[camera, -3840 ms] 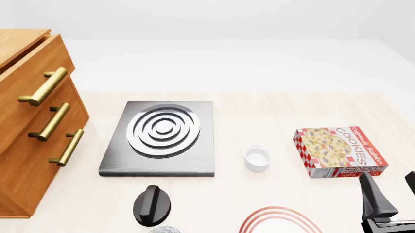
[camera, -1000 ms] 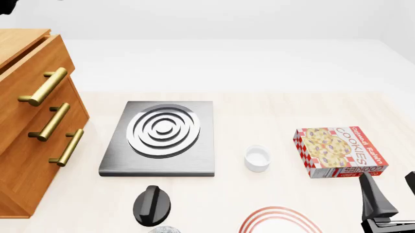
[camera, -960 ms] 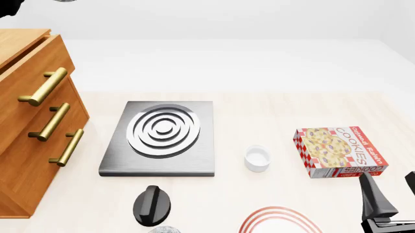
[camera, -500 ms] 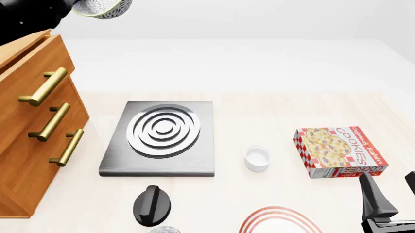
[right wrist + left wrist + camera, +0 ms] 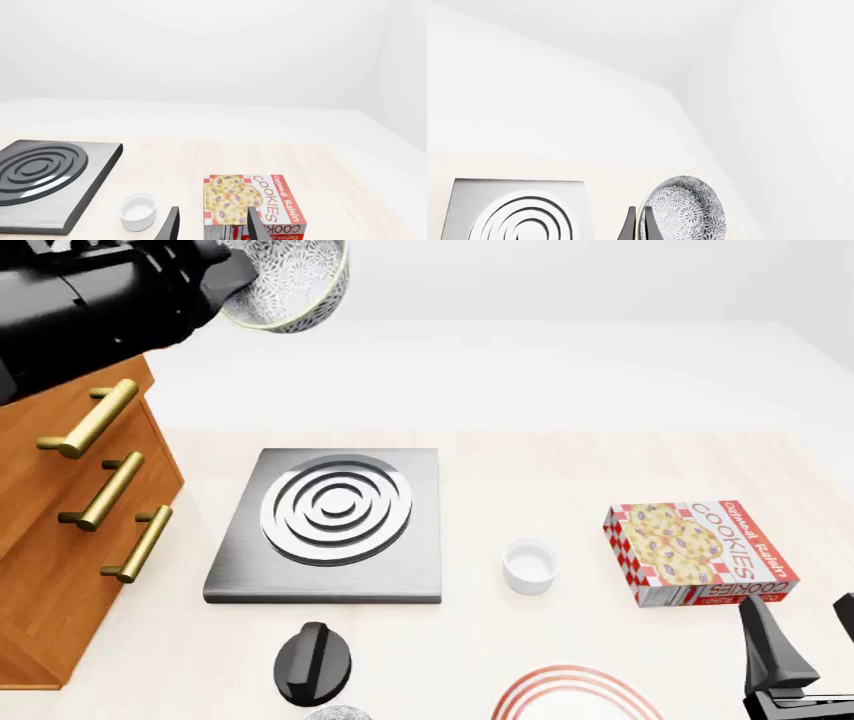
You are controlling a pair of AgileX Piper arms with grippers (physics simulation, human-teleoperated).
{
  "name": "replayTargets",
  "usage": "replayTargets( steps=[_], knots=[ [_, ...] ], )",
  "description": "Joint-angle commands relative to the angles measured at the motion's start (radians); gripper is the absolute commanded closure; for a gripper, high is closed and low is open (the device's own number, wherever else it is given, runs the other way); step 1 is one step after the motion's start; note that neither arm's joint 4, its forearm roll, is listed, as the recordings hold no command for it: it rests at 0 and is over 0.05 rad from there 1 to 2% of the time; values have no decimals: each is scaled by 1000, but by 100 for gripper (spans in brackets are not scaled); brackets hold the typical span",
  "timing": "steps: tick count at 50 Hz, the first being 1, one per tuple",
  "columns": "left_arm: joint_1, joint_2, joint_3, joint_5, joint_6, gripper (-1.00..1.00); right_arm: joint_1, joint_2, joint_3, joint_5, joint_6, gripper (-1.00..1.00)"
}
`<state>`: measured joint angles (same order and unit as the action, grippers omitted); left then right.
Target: Pick the akita bowl on the wooden cabinet and place it on the plate.
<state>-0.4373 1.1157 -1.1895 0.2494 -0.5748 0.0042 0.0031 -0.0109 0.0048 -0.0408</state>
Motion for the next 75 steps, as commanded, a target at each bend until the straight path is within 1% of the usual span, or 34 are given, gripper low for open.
replayTargets(
  steps=[1,9,17,23,36,42,57,75],
  knots=[
    [-60,-1,31,-14,13,100,0,0,0,0,0,-100],
    [-105,-2,55,-17,19,100,0,0,0,0,0,-100],
    [-136,0,54,-13,34,100,0,0,0,0,0,-100],
    [-181,5,65,-9,57,100,0,0,0,0,0,-100],
    [-233,21,68,-6,79,100,0,0,0,0,0,-100],
    [-270,32,78,-5,81,100,0,0,0,0,0,-100],
    [-321,48,89,1,100,100,0,0,0,0,0,-100],
    [-371,40,108,24,102,100,0,0,0,0,0,-100]
  ],
)
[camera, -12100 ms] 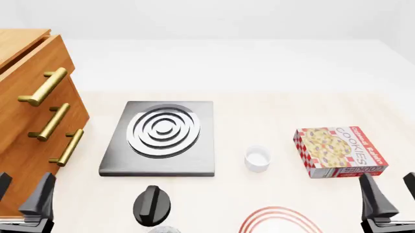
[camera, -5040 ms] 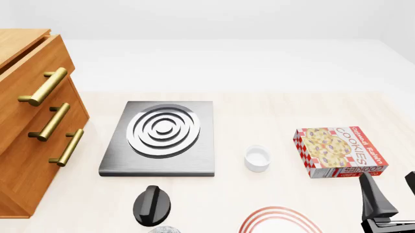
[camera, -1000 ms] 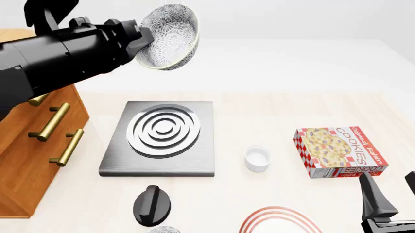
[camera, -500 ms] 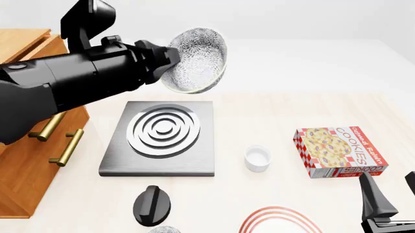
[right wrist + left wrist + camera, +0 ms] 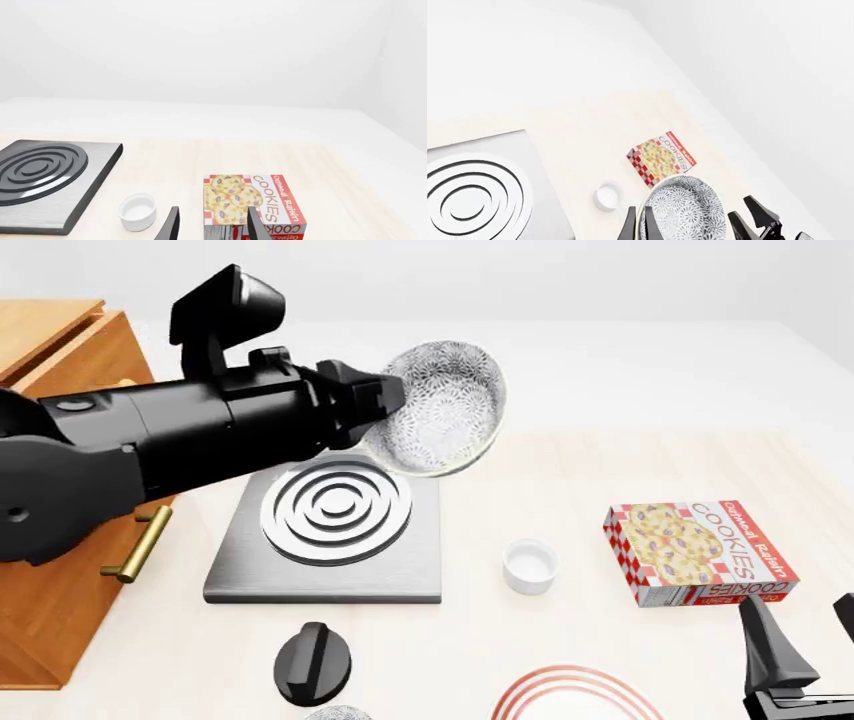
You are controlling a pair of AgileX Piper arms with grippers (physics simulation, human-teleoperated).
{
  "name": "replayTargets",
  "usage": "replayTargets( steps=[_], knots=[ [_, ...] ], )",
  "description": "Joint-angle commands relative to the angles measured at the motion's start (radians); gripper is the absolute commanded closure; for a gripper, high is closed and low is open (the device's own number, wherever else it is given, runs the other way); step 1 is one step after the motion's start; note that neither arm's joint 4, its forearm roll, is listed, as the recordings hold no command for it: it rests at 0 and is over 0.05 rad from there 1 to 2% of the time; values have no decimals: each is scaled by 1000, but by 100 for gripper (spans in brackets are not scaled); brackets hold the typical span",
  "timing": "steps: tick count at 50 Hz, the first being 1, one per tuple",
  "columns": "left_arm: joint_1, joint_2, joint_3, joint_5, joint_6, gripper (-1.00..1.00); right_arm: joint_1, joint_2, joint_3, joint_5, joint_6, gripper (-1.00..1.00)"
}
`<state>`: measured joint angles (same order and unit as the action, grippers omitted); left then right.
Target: Pick the akita bowl on the wooden cabinet and place it on the plate.
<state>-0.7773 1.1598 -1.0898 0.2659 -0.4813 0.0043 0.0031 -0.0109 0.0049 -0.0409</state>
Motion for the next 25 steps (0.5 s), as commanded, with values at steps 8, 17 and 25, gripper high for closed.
replayTargets(
  steps=[8,17,25],
  knots=[
    [-56,-5,23,15,11,100,0,0,0,0,0,-100],
    [-89,7,28,26,3,100,0,0,0,0,0,-100],
    [-116,13,24,35,-6,100,0,0,0,0,0,-100]
  ],
)
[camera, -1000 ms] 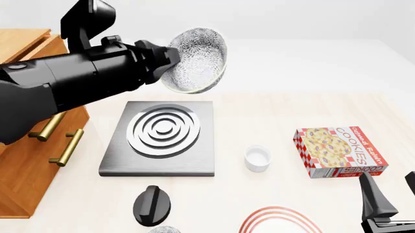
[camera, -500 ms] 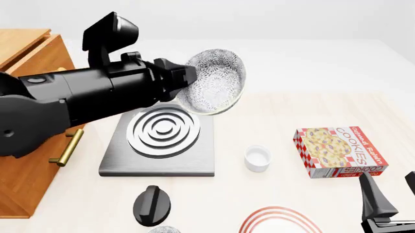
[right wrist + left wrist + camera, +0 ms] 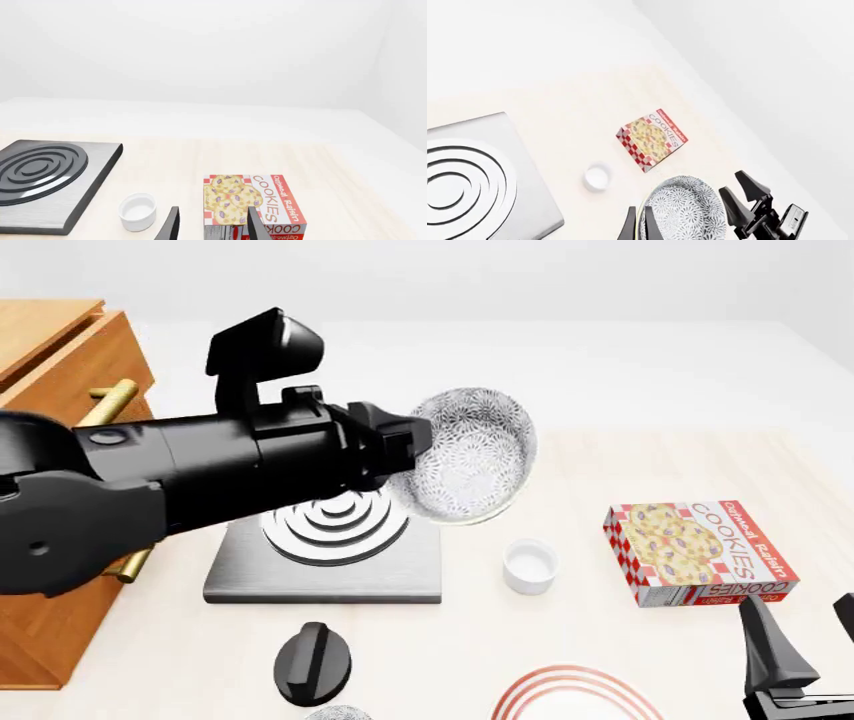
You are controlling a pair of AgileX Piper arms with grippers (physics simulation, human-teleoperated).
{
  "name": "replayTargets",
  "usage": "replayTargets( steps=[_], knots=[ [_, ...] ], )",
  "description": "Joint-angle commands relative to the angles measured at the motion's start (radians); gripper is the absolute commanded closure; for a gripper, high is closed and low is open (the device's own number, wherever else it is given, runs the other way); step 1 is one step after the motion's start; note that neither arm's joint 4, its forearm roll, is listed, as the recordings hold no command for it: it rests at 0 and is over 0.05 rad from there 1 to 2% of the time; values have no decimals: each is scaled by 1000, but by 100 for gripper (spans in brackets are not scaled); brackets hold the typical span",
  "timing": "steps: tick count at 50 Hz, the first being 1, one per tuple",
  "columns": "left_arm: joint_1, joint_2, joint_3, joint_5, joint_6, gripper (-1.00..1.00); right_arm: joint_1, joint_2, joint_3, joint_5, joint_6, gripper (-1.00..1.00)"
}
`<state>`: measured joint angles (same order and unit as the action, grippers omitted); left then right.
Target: Pick the akita bowl on the wooden cabinet and place it on the plate.
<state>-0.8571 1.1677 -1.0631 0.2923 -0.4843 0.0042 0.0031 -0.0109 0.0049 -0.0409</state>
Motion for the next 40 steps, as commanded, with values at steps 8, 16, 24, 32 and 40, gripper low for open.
replayTargets(
  steps=[8,16,24,32,40],
  knots=[
    [-64,20,7,5,-19,100,0,0,0,0,0,-100],
    [-102,39,18,4,-41,100,0,0,0,0,0,-100],
    [-141,52,11,7,-57,100,0,0,0,0,0,-100],
    [-183,73,36,-11,-83,100,0,0,0,0,0,-100],
    [-217,88,44,-21,-105,100,0,0,0,0,0,-100]
  ],
)
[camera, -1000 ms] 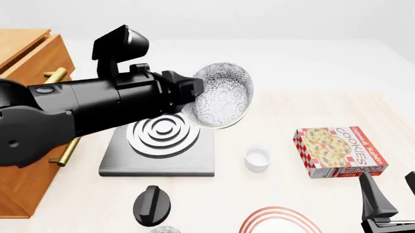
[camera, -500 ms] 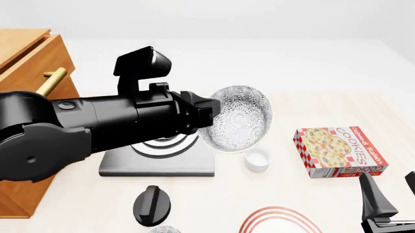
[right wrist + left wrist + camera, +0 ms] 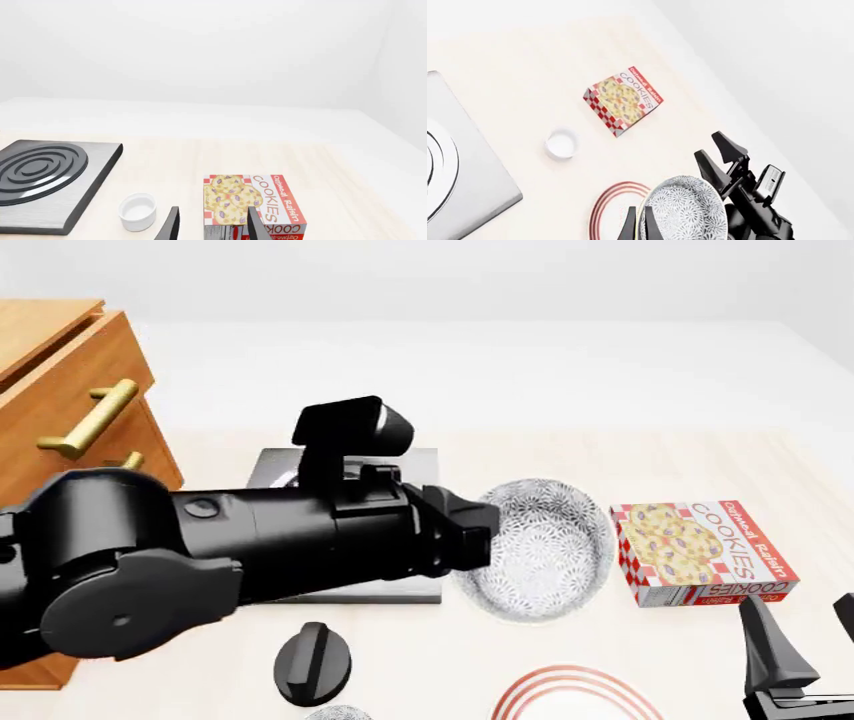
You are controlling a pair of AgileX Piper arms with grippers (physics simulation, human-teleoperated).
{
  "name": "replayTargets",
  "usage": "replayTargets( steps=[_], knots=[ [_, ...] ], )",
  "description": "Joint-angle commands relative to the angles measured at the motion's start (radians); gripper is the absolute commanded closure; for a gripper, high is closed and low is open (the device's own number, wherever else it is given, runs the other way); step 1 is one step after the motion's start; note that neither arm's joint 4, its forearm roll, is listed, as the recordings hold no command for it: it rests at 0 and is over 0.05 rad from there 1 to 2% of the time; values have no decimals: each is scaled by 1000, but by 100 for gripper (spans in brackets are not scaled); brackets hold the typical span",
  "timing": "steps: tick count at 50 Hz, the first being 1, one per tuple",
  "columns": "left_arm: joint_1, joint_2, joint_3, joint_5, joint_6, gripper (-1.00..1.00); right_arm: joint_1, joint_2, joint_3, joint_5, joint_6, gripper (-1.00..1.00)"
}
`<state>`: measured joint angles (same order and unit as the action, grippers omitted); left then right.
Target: Pick the akita bowl on the wooden cabinet and place it on the plate.
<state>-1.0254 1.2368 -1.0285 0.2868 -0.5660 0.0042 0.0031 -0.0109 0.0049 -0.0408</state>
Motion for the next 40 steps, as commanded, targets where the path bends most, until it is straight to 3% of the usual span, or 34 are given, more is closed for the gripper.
replayTargets(
  steps=[1,19,40],
  knots=[
    [-52,21,11,-19,-28,100,0,0,0,0,0,-100],
    [-87,76,35,-61,-58,100,0,0,0,0,0,-100],
    [-46,134,95,-128,-57,100,0,0,0,0,0,-100]
  ],
)
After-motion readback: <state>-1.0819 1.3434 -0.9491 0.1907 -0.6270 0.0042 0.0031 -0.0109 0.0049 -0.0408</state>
